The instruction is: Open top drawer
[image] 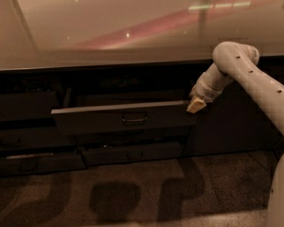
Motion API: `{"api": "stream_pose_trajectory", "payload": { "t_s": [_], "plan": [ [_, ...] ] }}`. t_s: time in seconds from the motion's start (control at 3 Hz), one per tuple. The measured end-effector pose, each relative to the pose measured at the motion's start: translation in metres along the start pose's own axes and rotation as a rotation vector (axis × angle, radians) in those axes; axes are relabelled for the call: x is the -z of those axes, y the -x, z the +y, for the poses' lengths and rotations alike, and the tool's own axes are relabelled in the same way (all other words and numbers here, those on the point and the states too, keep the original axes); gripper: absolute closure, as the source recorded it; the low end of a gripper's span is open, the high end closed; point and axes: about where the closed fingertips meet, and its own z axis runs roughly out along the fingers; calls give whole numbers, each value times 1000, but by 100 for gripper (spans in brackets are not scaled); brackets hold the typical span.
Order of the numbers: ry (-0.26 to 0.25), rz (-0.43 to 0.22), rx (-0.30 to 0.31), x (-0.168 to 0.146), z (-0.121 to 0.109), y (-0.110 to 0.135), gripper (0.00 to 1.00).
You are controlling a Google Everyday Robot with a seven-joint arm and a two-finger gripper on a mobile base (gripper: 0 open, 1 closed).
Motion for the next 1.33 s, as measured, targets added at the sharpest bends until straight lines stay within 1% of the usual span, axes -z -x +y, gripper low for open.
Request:
{"api": "stream_pose_trajectory", "payload": {
  "t_s": [0.33, 0.67, 1.0, 1.33],
  "plan": [
    [0, 2, 1, 1, 2, 0, 100],
    [-45, 7, -11, 17, 3, -2, 100],
    [-45, 7, -11, 17, 3, -2, 100],
    [-33, 11, 15, 15, 11, -1, 100]
  ]
}}
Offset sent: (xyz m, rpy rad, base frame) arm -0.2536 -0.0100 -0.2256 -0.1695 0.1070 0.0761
